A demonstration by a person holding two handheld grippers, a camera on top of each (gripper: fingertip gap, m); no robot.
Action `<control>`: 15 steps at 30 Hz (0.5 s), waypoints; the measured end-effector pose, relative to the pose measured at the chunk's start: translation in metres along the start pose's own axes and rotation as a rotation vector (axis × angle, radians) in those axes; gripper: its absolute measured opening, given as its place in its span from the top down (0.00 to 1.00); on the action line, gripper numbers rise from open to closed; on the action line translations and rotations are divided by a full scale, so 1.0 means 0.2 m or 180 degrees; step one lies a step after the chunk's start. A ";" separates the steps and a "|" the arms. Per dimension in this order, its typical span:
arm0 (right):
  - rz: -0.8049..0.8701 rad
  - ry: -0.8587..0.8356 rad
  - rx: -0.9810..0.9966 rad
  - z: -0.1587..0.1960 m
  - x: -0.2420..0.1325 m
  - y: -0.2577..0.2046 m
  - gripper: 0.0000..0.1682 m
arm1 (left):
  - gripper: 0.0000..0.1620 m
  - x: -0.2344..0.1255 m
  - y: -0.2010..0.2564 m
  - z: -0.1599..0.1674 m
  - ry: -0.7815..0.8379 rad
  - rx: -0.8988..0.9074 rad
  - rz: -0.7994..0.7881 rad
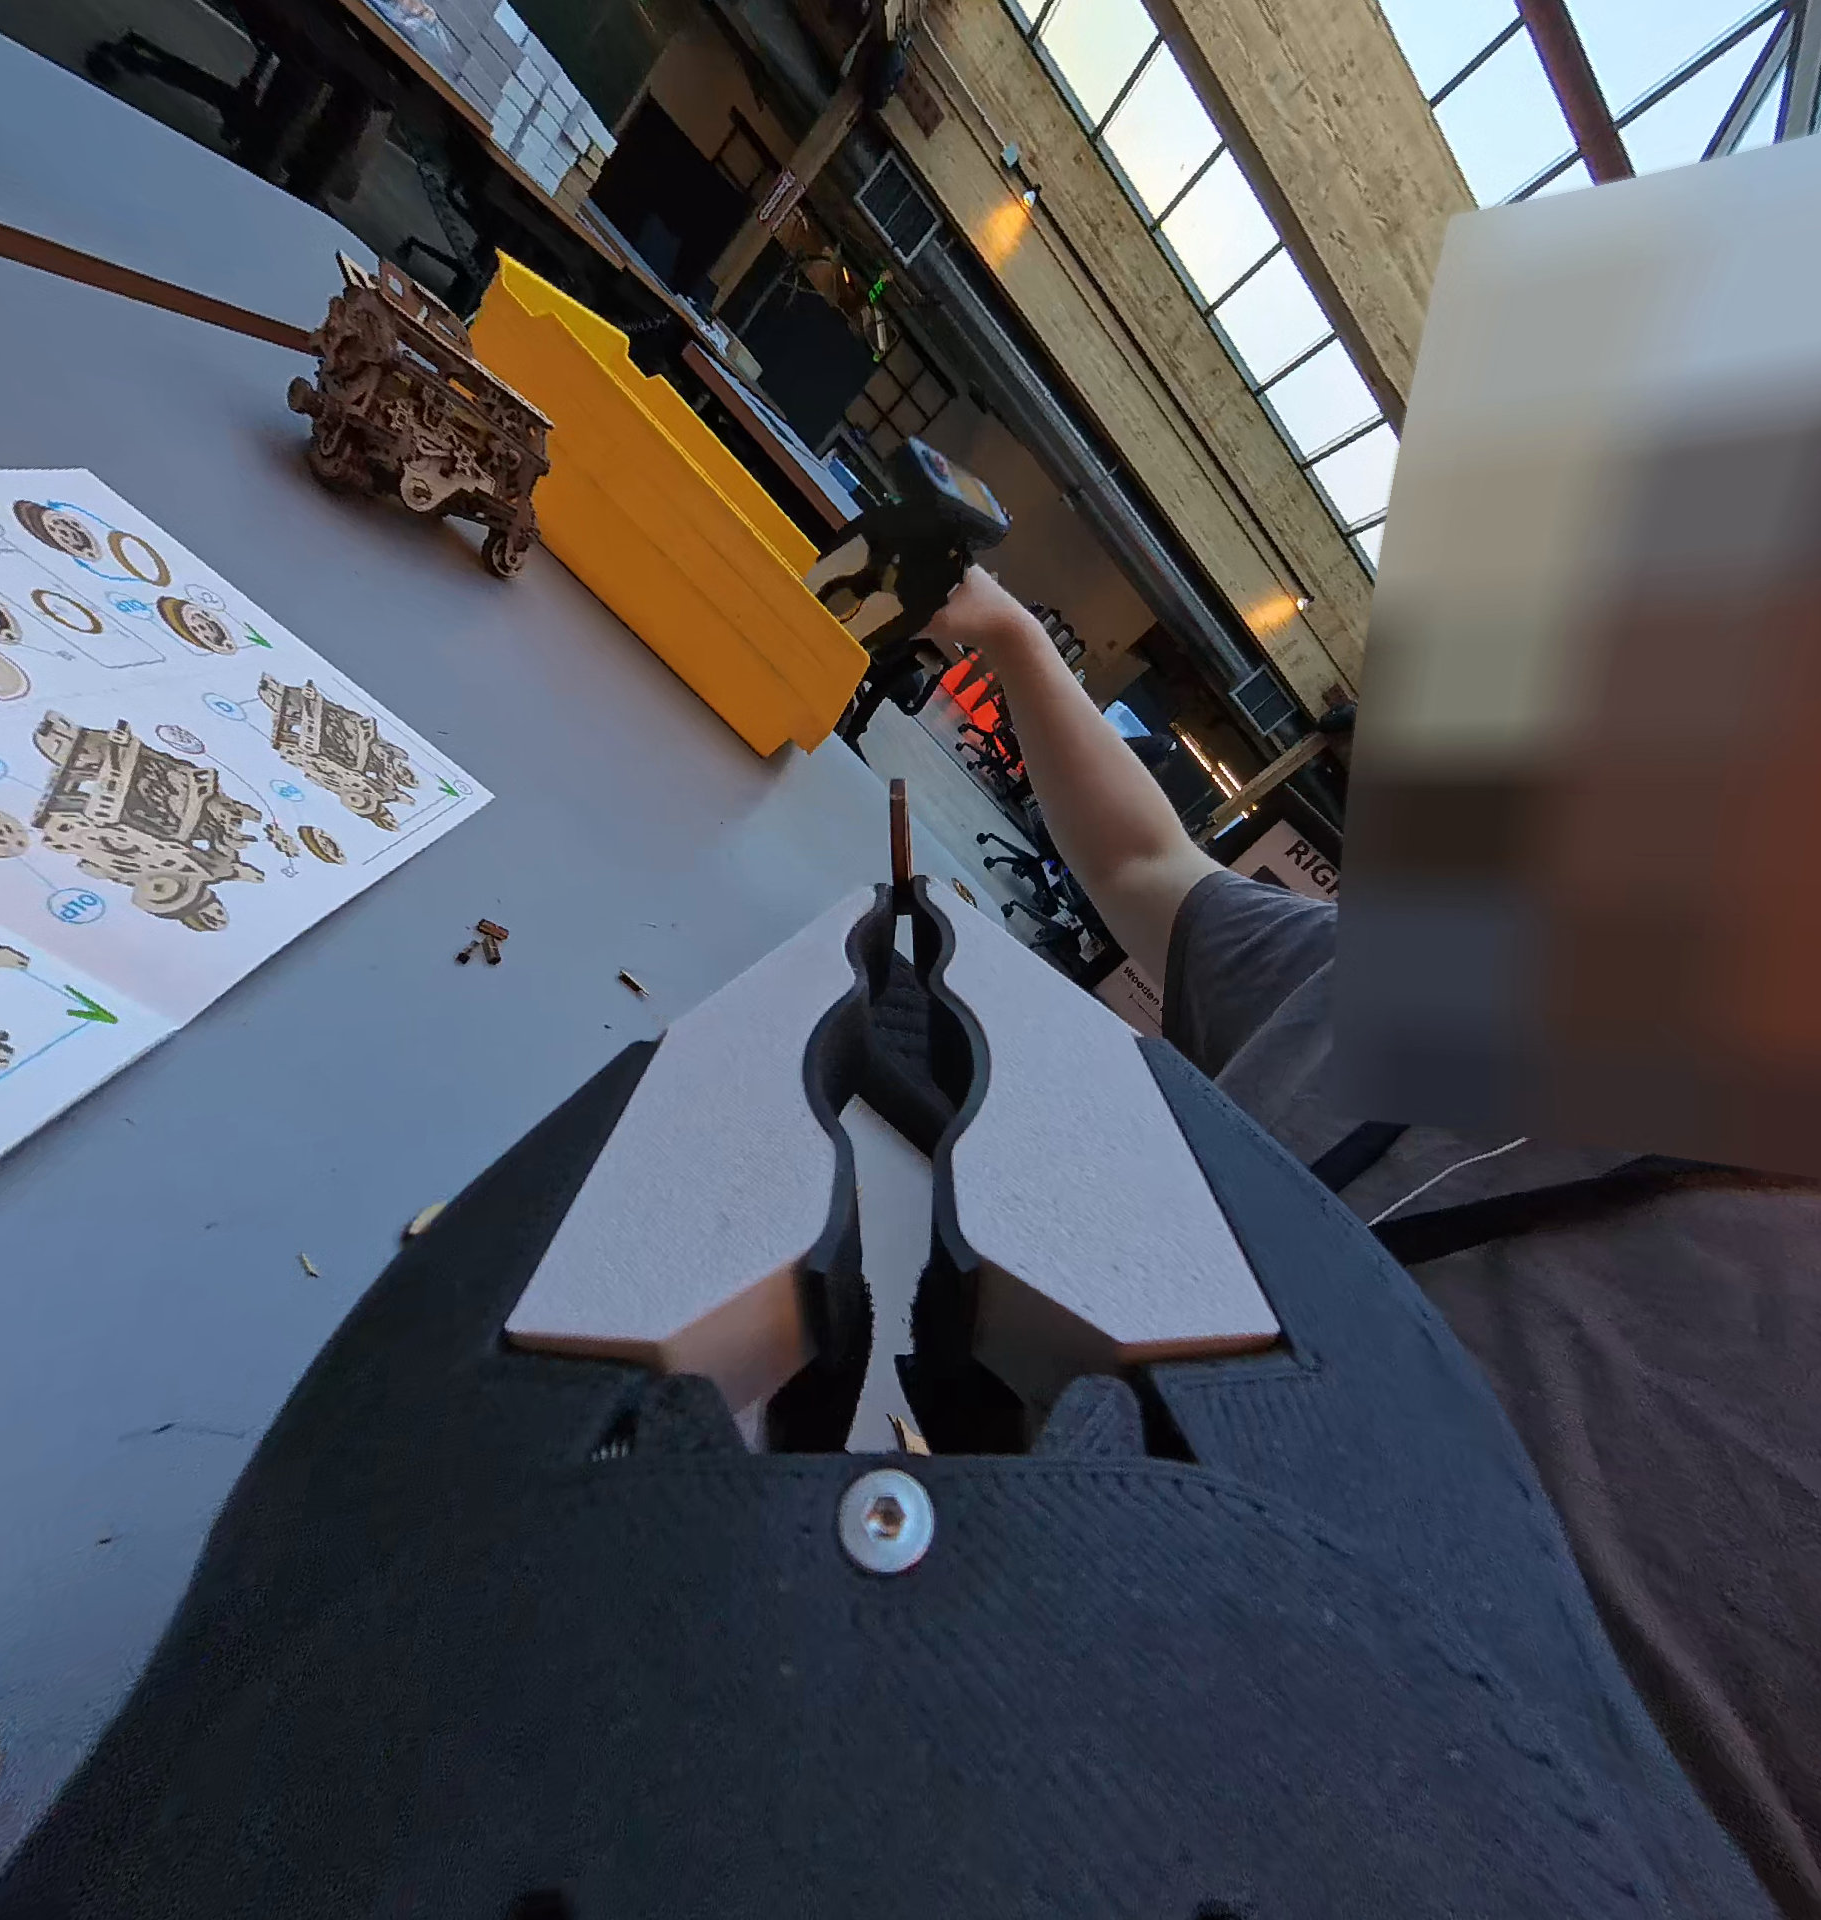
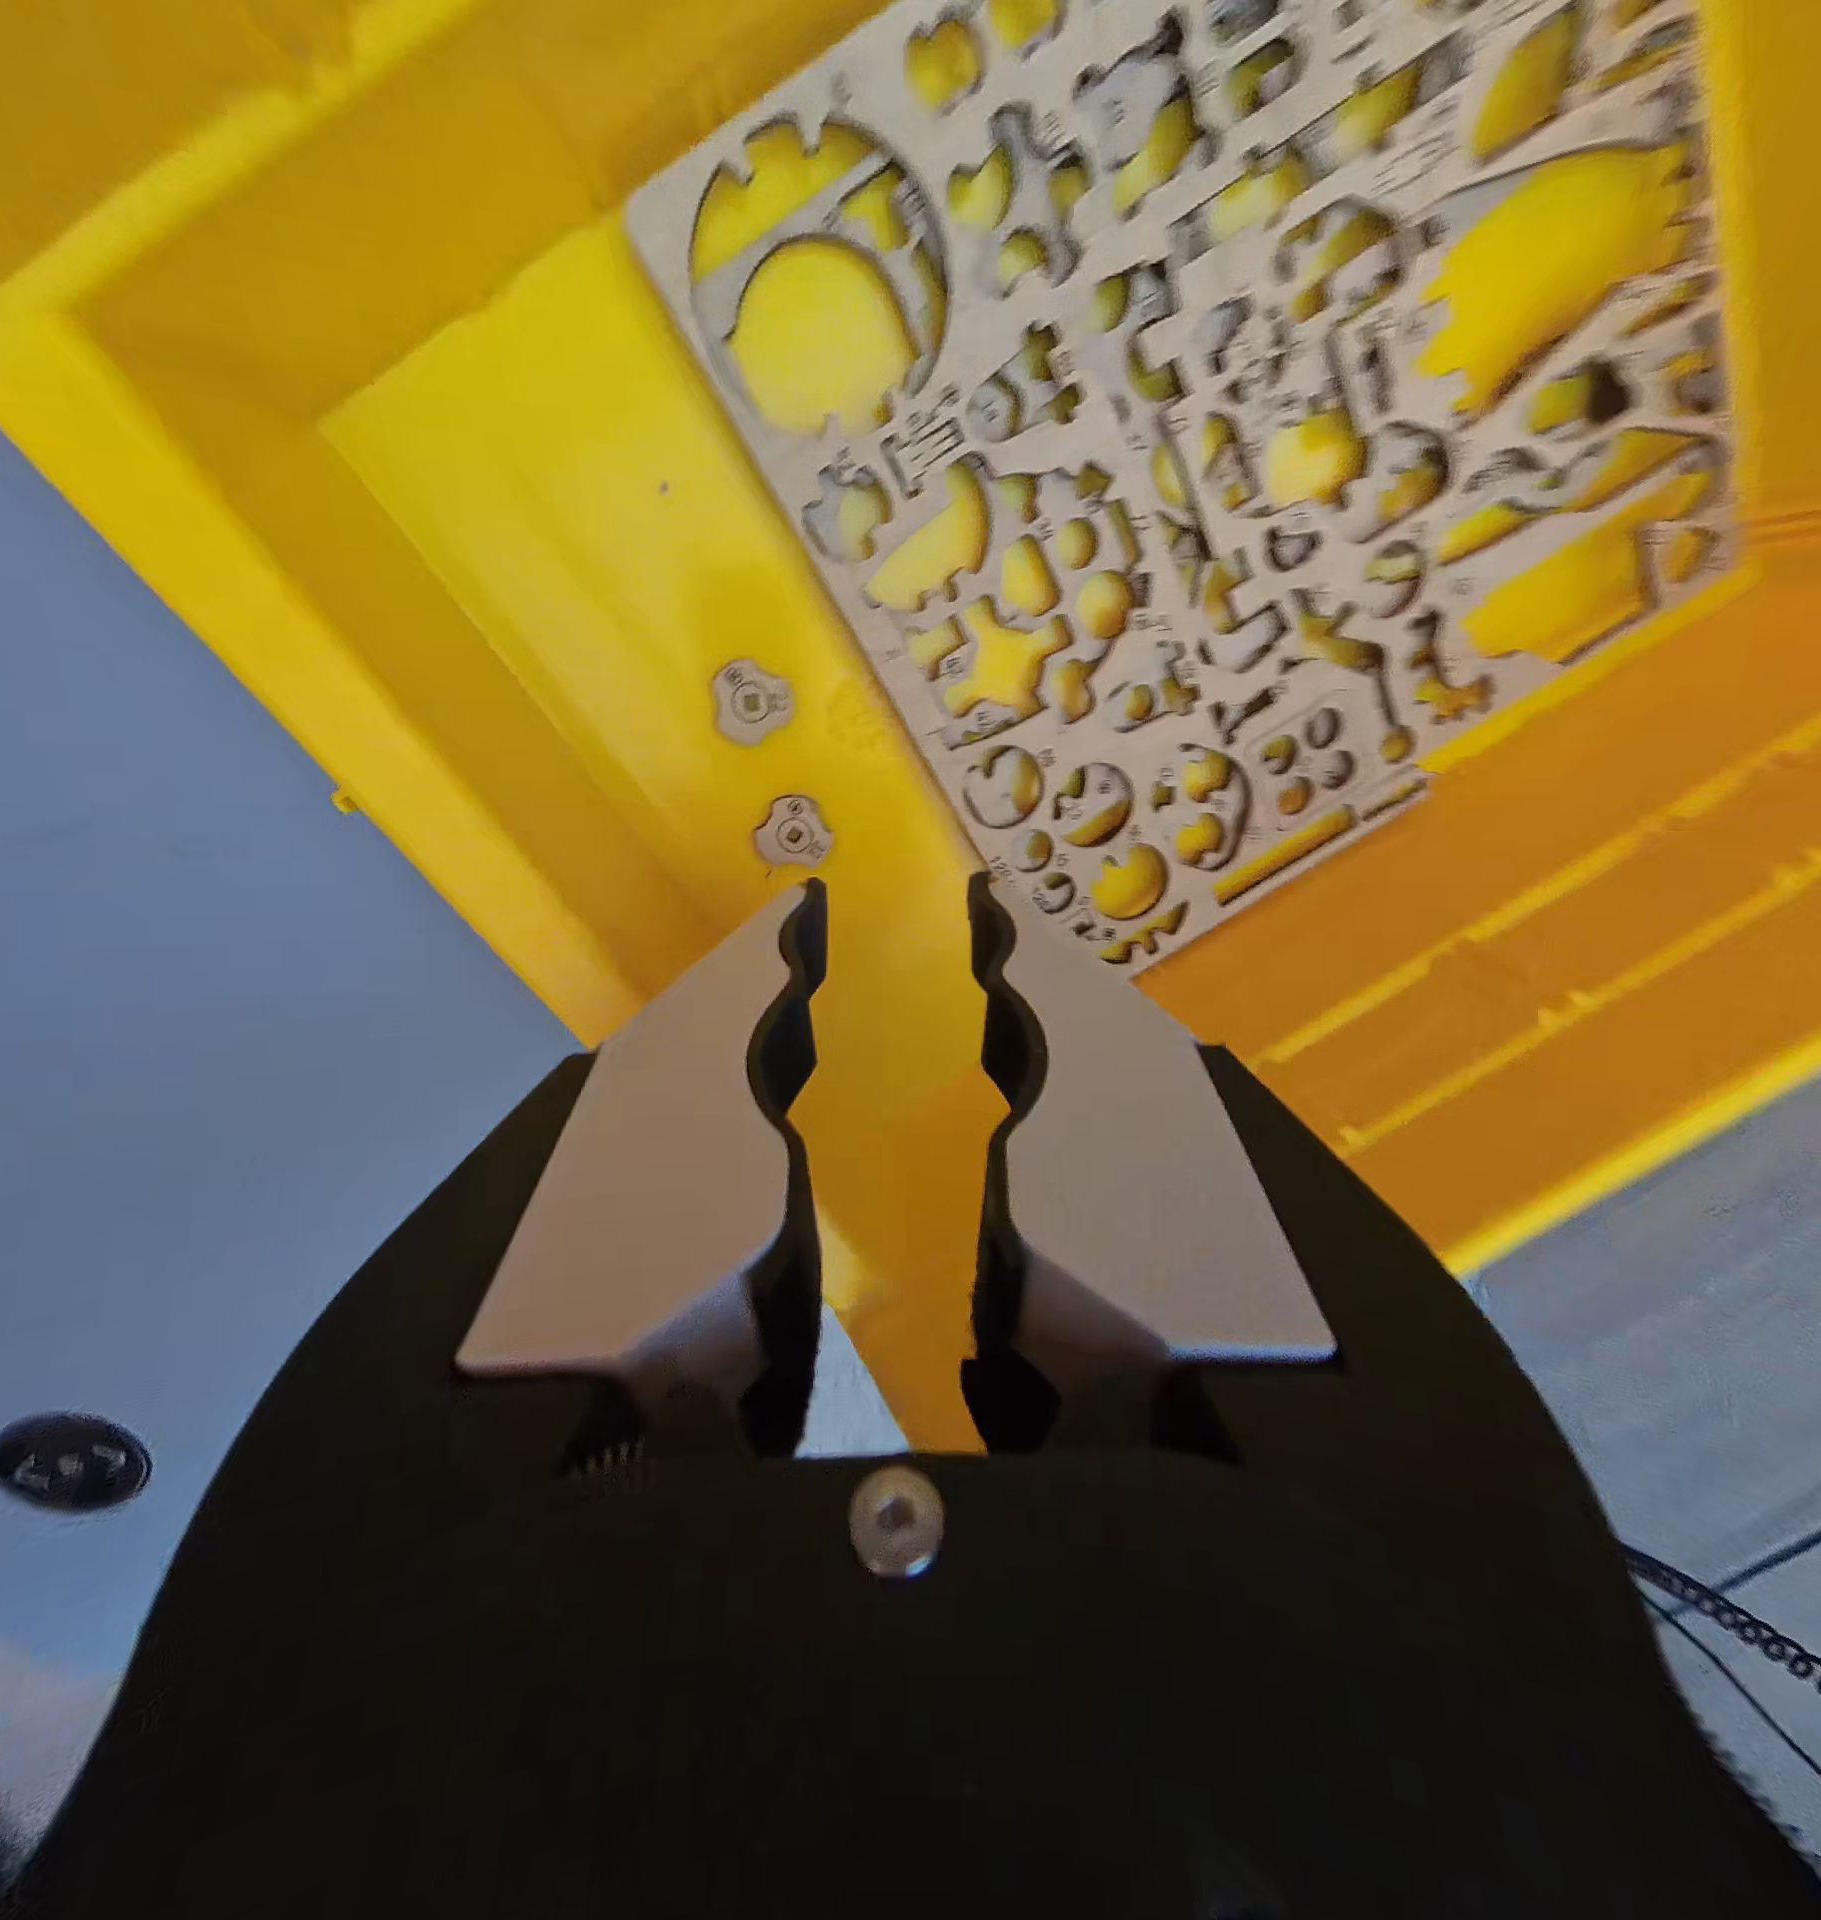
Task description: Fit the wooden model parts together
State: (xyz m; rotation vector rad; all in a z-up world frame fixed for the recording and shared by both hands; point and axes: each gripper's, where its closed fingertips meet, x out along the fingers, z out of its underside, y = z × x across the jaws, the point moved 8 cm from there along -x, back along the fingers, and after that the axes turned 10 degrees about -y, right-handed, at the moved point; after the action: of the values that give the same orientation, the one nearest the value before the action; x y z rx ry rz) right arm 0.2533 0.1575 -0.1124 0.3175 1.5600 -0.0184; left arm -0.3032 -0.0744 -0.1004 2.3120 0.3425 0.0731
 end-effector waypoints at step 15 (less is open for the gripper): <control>0.0329 0.3625 -0.0980 -1.04 -0.56 -1.18 0.80 | 0.99 0.12 -0.03 0.03 -0.1299 -0.0269 -0.0913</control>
State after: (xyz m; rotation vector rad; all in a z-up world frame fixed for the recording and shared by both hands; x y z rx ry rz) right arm -0.0012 -0.0453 -0.0430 0.1524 2.6215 0.5660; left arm -0.2803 -0.0681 -0.1093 2.1073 0.4443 -0.5091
